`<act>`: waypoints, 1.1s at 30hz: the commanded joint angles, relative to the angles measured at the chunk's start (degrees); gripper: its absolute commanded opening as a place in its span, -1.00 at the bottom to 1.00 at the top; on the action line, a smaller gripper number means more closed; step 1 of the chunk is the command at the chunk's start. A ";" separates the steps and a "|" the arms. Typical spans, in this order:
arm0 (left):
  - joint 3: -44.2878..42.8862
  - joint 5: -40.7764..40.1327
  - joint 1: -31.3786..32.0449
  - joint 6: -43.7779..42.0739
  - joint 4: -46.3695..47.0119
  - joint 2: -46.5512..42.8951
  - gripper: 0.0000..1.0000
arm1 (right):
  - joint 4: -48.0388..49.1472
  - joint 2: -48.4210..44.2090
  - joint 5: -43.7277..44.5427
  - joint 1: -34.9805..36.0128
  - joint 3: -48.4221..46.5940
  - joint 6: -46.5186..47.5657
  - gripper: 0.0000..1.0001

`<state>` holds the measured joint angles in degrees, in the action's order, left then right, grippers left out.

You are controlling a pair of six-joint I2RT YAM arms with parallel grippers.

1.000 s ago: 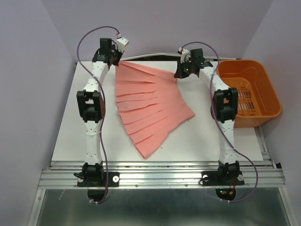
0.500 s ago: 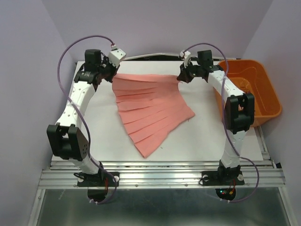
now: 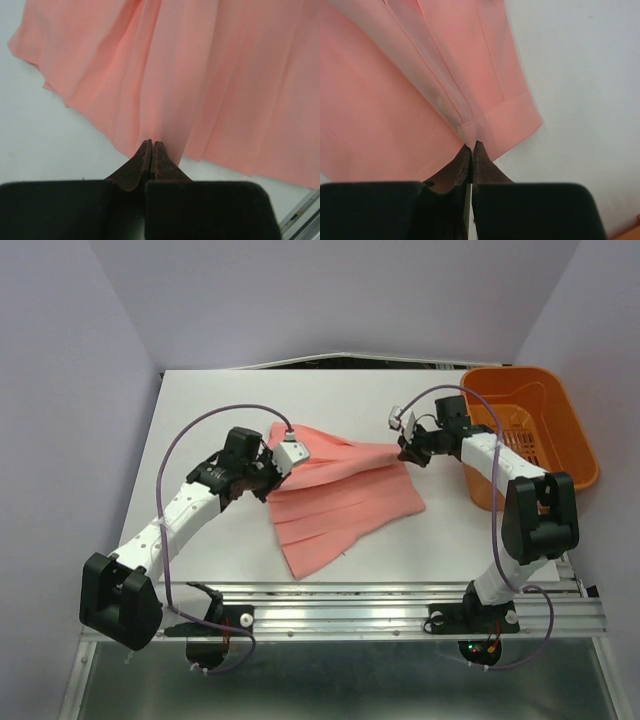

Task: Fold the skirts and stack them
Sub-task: Fold the skirt

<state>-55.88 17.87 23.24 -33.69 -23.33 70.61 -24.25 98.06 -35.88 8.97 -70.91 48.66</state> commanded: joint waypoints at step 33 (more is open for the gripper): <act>-3.09 -1.26 5.06 -5.60 -4.26 12.01 -1.00 | 8.17 -3.14 8.72 0.61 9.75 0.29 -0.99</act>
<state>-55.33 15.90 28.75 -38.96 -24.01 86.48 -18.52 96.99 -30.20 9.50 -56.16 51.33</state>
